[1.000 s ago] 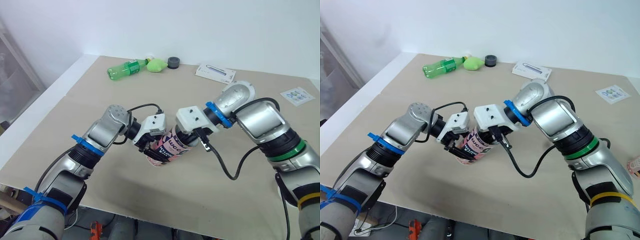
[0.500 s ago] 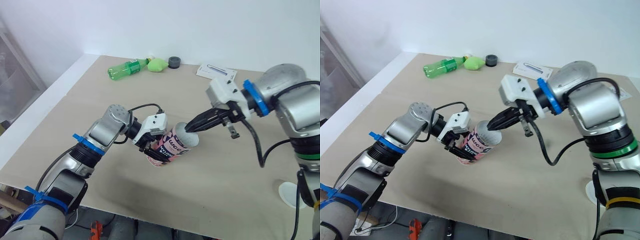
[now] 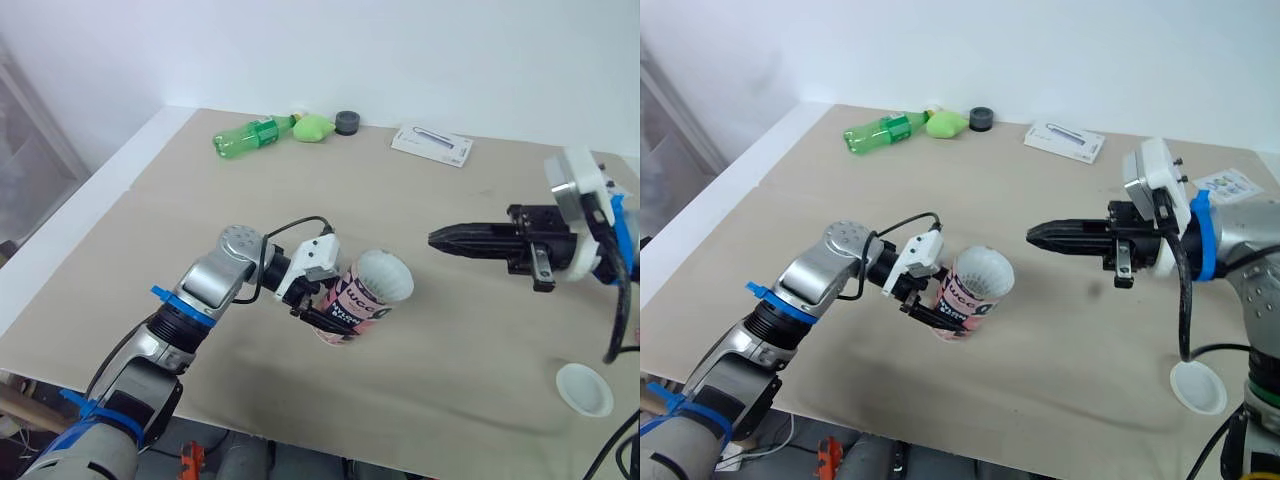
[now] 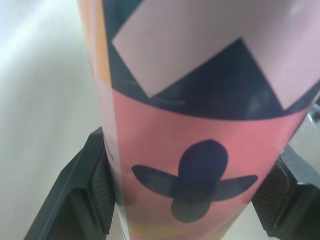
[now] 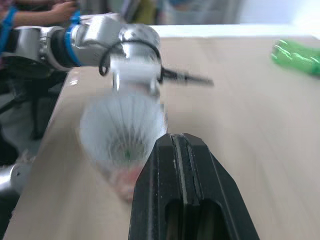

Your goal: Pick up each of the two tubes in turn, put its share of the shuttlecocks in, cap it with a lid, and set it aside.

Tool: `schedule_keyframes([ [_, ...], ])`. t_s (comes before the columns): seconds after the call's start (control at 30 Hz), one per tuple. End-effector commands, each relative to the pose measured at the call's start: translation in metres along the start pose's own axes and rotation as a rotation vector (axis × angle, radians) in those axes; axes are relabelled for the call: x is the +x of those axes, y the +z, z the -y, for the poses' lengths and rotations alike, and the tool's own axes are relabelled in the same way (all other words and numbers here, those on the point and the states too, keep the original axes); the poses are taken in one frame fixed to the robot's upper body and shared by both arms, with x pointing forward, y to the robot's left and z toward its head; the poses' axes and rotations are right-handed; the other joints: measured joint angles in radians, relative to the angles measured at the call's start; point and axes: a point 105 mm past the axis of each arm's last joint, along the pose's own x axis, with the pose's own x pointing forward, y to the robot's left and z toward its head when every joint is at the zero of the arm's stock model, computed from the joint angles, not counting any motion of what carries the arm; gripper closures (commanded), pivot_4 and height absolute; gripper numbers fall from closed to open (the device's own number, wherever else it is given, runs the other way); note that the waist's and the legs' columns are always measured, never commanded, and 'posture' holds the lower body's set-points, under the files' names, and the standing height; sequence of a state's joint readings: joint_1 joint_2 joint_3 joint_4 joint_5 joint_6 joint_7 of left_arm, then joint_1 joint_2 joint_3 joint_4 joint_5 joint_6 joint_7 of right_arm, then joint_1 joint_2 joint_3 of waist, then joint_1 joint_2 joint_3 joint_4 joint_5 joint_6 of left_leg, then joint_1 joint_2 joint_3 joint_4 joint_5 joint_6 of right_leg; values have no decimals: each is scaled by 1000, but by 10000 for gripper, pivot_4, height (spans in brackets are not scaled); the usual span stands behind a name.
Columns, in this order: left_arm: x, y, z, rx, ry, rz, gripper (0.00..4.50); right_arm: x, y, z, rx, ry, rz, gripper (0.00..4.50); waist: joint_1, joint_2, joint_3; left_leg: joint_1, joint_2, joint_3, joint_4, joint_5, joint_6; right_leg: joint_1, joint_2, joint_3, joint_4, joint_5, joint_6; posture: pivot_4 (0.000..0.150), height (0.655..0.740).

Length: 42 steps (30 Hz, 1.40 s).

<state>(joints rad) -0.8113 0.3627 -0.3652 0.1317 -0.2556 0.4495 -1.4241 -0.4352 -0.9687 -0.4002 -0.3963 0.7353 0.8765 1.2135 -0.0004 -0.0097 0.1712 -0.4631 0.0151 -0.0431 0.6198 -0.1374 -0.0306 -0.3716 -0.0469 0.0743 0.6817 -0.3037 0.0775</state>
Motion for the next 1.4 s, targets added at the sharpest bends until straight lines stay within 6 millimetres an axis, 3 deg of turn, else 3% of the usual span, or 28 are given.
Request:
schedule_keyframes([
  [0.03,-2,21,3,76,0,111,14625,-19,7,-1,-20,-129,23,44273,0,0,0,0,1,-1,0,0,0,0,1,0,0,0,0,1500,7294],
  [0.17,5,30,8,105,-27,221,14625,-32,-7,-4,76,-271,61,44273,-1,-1,0,0,1,-1,0,0,0,1,1,0,0,0,0,1500,7294],
  [0.33,20,25,12,108,-61,264,14625,-43,-37,-15,185,-363,-19,44273,-2,0,0,0,0,-1,1,1,0,2,1,0,0,0,0,1500,7294],
  [0.53,37,0,-5,71,-28,210,14625,-57,-44,-27,212,-420,-100,44273,-2,-1,0,1,0,-1,1,3,2,2,1,0,0,0,3,1500,7294],
  [0.67,45,-3,-12,54,-36,208,14625,-66,-48,-39,227,-451,-140,44273,-3,-2,1,1,0,-1,1,3,2,2,1,0,-1,-2,6,1500,7294],
  [0.83,53,-5,-11,56,-47,229,14625,-79,-52,-49,247,-504,-180,44273,-2,-2,1,0,0,-1,-1,3,2,2,1,0,-1,-2,5,1500,7294],
  [1.17,62,-34,-11,15,-51,148,14625,-107,-67,-60,287,-602,-317,44273,-2,-4,2,1,0,-1,0,3,2,2,1,0,-2,-3,6,1500,7294],
  [1.27,65,-33,-11,12,-47,159,14625,-118,-71,-57,277,-604,-400,36660,-2,-5,2,2,0,-1,0,3,3,4,0,0,-4,-4,4,1500,7294],
  [1.33,66,-32,-10,10,-48,174,14625,-125,-76,-52,270,-603,-449,25470,-2,-5,2,2,0,-1,1,3,3,5,0,0,-6,-3,4,1500,7294],
  [1.4,67,-31,-10,0,-46,189,14625,-135,-87,-47,267,-599,-538,17787,-2,-6,2,2,-1,0,1,3,3,5,-1,0,-7,-2,4,1500,7294],
])
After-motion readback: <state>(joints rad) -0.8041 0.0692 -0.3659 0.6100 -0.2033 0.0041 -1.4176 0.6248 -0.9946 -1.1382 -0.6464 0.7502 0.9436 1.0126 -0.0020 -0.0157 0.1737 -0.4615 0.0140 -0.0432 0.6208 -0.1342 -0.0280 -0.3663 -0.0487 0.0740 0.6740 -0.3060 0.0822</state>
